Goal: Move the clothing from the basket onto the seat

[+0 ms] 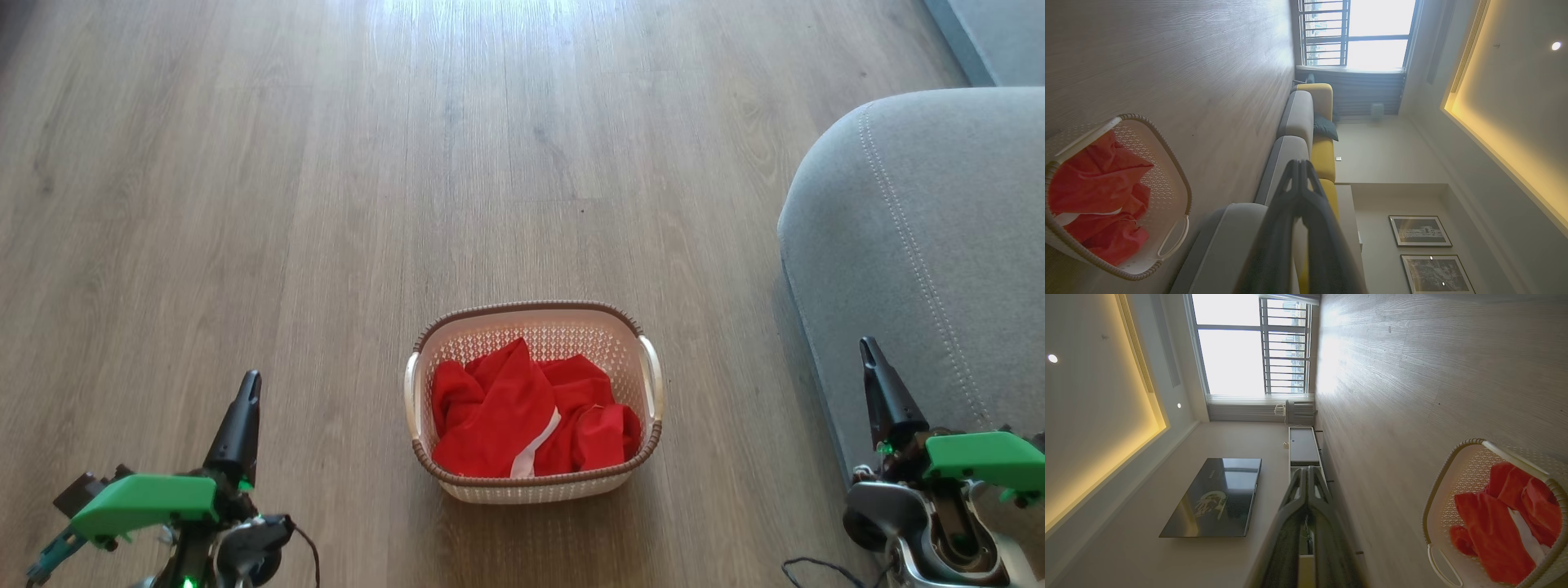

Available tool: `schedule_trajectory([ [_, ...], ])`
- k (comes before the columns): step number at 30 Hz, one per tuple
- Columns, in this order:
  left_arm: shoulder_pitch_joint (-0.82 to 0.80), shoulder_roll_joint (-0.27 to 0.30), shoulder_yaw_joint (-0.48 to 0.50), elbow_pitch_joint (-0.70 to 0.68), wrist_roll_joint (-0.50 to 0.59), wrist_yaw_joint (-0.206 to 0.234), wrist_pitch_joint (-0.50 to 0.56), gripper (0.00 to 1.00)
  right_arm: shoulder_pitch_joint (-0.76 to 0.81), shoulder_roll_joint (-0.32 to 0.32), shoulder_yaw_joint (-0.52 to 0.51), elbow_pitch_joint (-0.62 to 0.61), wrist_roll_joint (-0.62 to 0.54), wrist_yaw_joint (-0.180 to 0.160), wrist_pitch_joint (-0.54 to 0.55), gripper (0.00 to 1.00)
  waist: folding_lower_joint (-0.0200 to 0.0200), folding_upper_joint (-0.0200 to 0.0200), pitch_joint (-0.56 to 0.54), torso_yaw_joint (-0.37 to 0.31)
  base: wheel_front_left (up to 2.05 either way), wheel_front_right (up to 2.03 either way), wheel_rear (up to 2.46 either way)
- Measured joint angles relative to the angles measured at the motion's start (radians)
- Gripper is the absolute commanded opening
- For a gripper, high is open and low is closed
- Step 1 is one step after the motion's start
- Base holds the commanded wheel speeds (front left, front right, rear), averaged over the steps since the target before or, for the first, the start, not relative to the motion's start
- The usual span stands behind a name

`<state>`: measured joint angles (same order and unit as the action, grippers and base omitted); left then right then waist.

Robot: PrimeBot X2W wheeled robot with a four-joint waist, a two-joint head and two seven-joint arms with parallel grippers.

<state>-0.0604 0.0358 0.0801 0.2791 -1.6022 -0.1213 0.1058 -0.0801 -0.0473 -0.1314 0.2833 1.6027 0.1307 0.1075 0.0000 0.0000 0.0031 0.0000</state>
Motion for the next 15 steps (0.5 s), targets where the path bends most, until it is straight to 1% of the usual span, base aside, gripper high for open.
schedule_trajectory([
  [9, 0.0, 0.0, 0.0, 0.0, 0.0, 0.0, 0.0, 0.0, 0.0, 0.0, 0.0, 0.001, 0.0, 0.0, 0.0, 0.0, 0.0, 0.0, 0.0, 0.0, 0.0, 0.0, 0.0],
  [10, 0.002, -0.001, -0.001, 0.01, 0.0, 0.001, -0.001, 1.0, 0.001, 0.001, 0.002, 0.013, 0.0, 0.0, 0.0, 1.0, 0.0, 0.0, 0.0, 0.0, 0.0, 0.0, 0.0],
  [15, 0.062, -0.009, -0.009, 0.089, 0.001, 0.002, -0.002, 1.0, 0.051, 0.007, 0.007, 0.098, 0.0, 0.0, 0.0, 1.0, 0.0, 0.0, 0.001, 0.0, 0.0, 0.0, 0.0],
])
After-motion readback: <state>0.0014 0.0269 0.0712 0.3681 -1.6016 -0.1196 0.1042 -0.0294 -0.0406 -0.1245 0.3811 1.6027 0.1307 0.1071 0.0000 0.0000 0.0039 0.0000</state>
